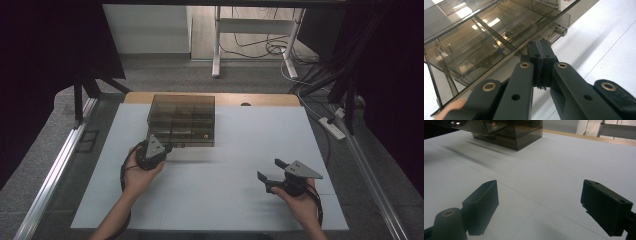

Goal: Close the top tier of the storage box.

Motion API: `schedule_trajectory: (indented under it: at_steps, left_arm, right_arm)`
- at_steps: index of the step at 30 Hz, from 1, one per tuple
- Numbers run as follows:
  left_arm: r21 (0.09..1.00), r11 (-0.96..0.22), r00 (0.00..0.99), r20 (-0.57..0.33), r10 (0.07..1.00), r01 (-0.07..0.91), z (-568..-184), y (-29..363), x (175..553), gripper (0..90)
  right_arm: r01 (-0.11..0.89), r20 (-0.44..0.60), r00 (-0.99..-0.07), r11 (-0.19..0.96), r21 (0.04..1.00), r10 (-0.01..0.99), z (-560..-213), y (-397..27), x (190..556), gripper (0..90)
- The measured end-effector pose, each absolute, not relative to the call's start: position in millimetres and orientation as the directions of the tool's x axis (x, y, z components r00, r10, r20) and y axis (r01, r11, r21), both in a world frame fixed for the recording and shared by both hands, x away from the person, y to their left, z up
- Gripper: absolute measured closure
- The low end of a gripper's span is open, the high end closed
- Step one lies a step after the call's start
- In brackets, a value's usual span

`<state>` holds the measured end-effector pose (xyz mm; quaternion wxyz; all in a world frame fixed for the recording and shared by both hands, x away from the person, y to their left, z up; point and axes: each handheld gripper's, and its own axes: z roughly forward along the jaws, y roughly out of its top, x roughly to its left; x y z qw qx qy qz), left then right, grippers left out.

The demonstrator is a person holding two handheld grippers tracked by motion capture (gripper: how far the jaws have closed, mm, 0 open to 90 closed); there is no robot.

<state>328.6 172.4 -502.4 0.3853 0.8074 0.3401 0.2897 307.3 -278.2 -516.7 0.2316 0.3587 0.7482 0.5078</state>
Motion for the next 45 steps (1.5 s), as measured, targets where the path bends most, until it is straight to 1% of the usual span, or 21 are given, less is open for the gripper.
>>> schedule_trajectory:
  at_steps: [14,45]
  left_arm:
    - [0.814,-0.485,0.593,0.226,0.773,0.321,-504.1,170.4,333.2,90.0]
    - [0.805,-0.487,0.578,0.231,0.783,0.338,-503.3,175.1,349.0,90.0]
  right_arm:
    - [0.301,0.015,-0.635,0.230,0.925,0.772,-517.3,-278.3,307.5,14.3]
    - [0.304,0.016,-0.639,0.233,0.924,0.769,-518.2,-277.4,307.7,14.0]
